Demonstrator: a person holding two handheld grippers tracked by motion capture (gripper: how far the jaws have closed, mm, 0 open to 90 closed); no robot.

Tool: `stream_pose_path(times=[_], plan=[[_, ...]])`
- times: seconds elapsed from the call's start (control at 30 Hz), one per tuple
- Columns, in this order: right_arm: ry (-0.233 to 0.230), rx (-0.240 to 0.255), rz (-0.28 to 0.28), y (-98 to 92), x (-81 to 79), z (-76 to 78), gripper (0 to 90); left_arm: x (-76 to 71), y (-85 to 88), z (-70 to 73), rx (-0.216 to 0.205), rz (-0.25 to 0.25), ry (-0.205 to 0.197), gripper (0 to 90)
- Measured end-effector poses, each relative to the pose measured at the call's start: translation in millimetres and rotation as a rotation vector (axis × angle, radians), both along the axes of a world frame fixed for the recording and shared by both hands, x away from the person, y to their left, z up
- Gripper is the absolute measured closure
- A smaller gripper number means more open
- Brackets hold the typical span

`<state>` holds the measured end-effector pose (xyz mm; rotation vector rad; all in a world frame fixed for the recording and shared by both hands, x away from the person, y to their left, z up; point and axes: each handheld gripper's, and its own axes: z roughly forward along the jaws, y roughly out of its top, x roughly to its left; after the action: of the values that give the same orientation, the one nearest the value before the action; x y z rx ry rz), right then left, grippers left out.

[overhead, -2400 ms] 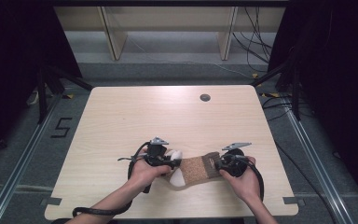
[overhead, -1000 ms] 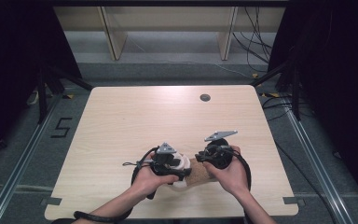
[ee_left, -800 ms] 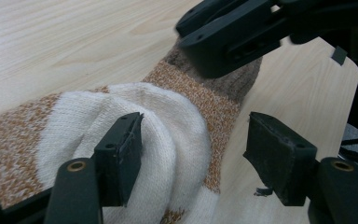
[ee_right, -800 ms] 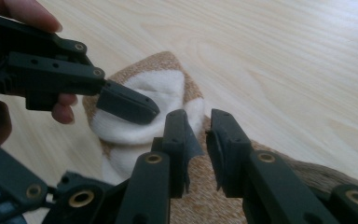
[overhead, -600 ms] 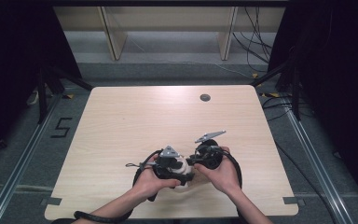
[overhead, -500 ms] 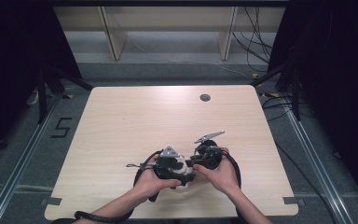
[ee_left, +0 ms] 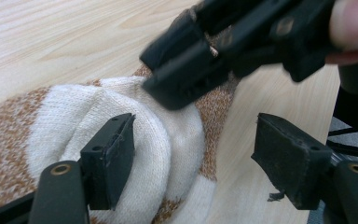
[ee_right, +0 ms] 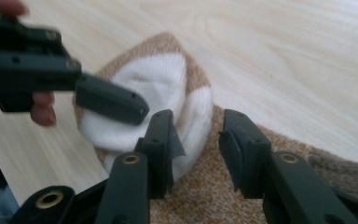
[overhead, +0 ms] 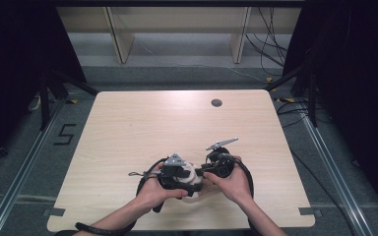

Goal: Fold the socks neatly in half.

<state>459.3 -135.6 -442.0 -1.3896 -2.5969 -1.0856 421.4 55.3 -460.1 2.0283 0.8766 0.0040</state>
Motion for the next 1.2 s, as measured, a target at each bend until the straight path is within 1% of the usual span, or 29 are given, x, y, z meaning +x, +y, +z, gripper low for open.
stream_pose_path(times=[0.03,0.1,0.17,0.2,0.23,0.27,0.3,0.33,0.37,0.43,0.47,0.5,0.53,0.57,0.6,0.63,0.67,0.73,0.77,0.8,0.83,0.9,0.93,0.97,1.03,1.07,1.1,1.17,1.2], plan=[[-0.008,0.003,0.0,-0.8,0.7,0.7,61.4,-1.1,0.3,1.2,-0.005,0.001,-0.002,28.6],[0.001,0.016,-0.002,-0.1,1.2,2.0,59.4,-2.6,1.5,3.9,-0.009,0.0,-0.009,28.6],[0.01,0.01,-0.003,0.7,1.2,1.9,56.4,-4.4,4.3,6.9,-0.013,-0.005,-0.011,28.5],[0.038,0.022,-0.009,2.2,0.1,2.3,55.3,-5.1,5.3,7.3,-0.017,-0.01,-0.015,28.4],[0.021,0.021,0.001,1.9,1.2,1.5,54.0,-6.4,7.2,8.5,-0.004,-0.009,-0.018,28.3],[0.015,0.03,0.004,3.6,1.1,1.5,53.2,-6.5,8.7,8.9,-0.003,-0.017,-0.004,28.2],[0.006,0.032,0.009,3.8,1.7,1.5,52.6,-6.6,9.2,8.7,-0.006,-0.015,-0.002,28.2],[0.019,0.036,-0.001,5.0,1.4,2.3,51.8,-6.7,9.3,8.3,-0.004,-0.016,-0.001,28.2],[0.015,0.039,-0.004,6.1,2.1,2.4,51.2,-6.9,8.5,7.4,-0.005,-0.014,0.004,28.2],[0.012,0.041,-0.001,7.8,4.1,1.4,49.9,-7.4,6.1,5.7,0.009,-0.014,0.006,28.3],[0.026,0.041,-0.011,9.0,4.2,1.1,49.4,-6.8,4.8,3.8,-0.003,-0.025,0.012,28.3],[0.018,0.04,0.001,9.6,6.1,-1.2,49.2,-7.0,3.6,2.9,0.005,-0.023,0.011,28.2],[0.025,0.033,0.006,9.7,7.1,-2.8,49.2,-6.8,2.3,1.6,-0.002,-0.026,0.015,28.1],[0.033,0.024,0.006,9.9,8.2,-4.9,49.3,-6.6,1.5,0.9,-0.001,-0.031,0.018,28.1],[0.081,0.011,-0.018,11.4,7.0,-5.5,50.1,-6.6,1.0,0.4,0.002,-0.035,0.018,28.1],[0.07,0.012,0.004,11.4,9.0,-9.1,52.3,-6.2,0.9,0.1,0.002,-0.041,0.02,28.1],[0.108,0.007,-0.004,12.3,8.6,-10.4,54.2,-6.2,1.2,0.5,0.001,-0.044,0.02,28.0],[0.097,0.012,0.027,13.2,9.2,-13.6,60.0,-6.3,3.2,3.0,-0.003,-0.043,0.022,28.1],[0.109,0.001,0.025,14.5,8.8,-13.9,63.1,-5.9,5.4,5.1,-0.014,-0.046,0.025,28.2],[0.113,-0.002,0.032,15.0,9.1,-14.4,65.8,-5.5,8.1,7.9,-0.025,-0.039,0.02,28.3],[0.099,0.003,0.046,14.9,10.0,-15.7,68.0,-4.4,11.9,11.3,-0.032,-0.031,0.013,28.3],[0.097,-0.016,0.042,14.6,10.1,-15.9,70.5,-0.5,22.1,18.7,-0.054,0.006,0.006,28.9],[0.107,-0.023,0.035,14.6,10.2,-16.3,70.9,1.6,26.1,20.9,-0.06,0.032,-0.002,29.4],[0.087,-0.016,0.056,13.9,11.3,-17.3,71.3,6.1,33.8,23.8,-0.059,0.07,-0.009,29.8],[0.081,-0.038,0.047,14.2,10.3,-16.5,72.3,13.7,47.0,25.9,-0.028,0.145,-0.022,31.1],[0.077,-0.036,0.054,14.6,9.6,-16.0,72.7,17.0,53.2,25.8,-0.026,0.175,-0.017,31.7],[0.097,-0.05,0.038,15.2,8.2,-14.7,73.2,19.7,59.0,25.0,-0.032,0.198,-0.004,31.9],[0.06,-0.055,0.056,15.1,7.9,-14.6,73.6,22.8,67.3,20.8,-0.015,0.232,0.025,32.7],[0.061,-0.058,0.063,14.6,7.8,-14.1,73.7,24.1,70.6,17.4,-0.002,0.227,0.047,32.9]])
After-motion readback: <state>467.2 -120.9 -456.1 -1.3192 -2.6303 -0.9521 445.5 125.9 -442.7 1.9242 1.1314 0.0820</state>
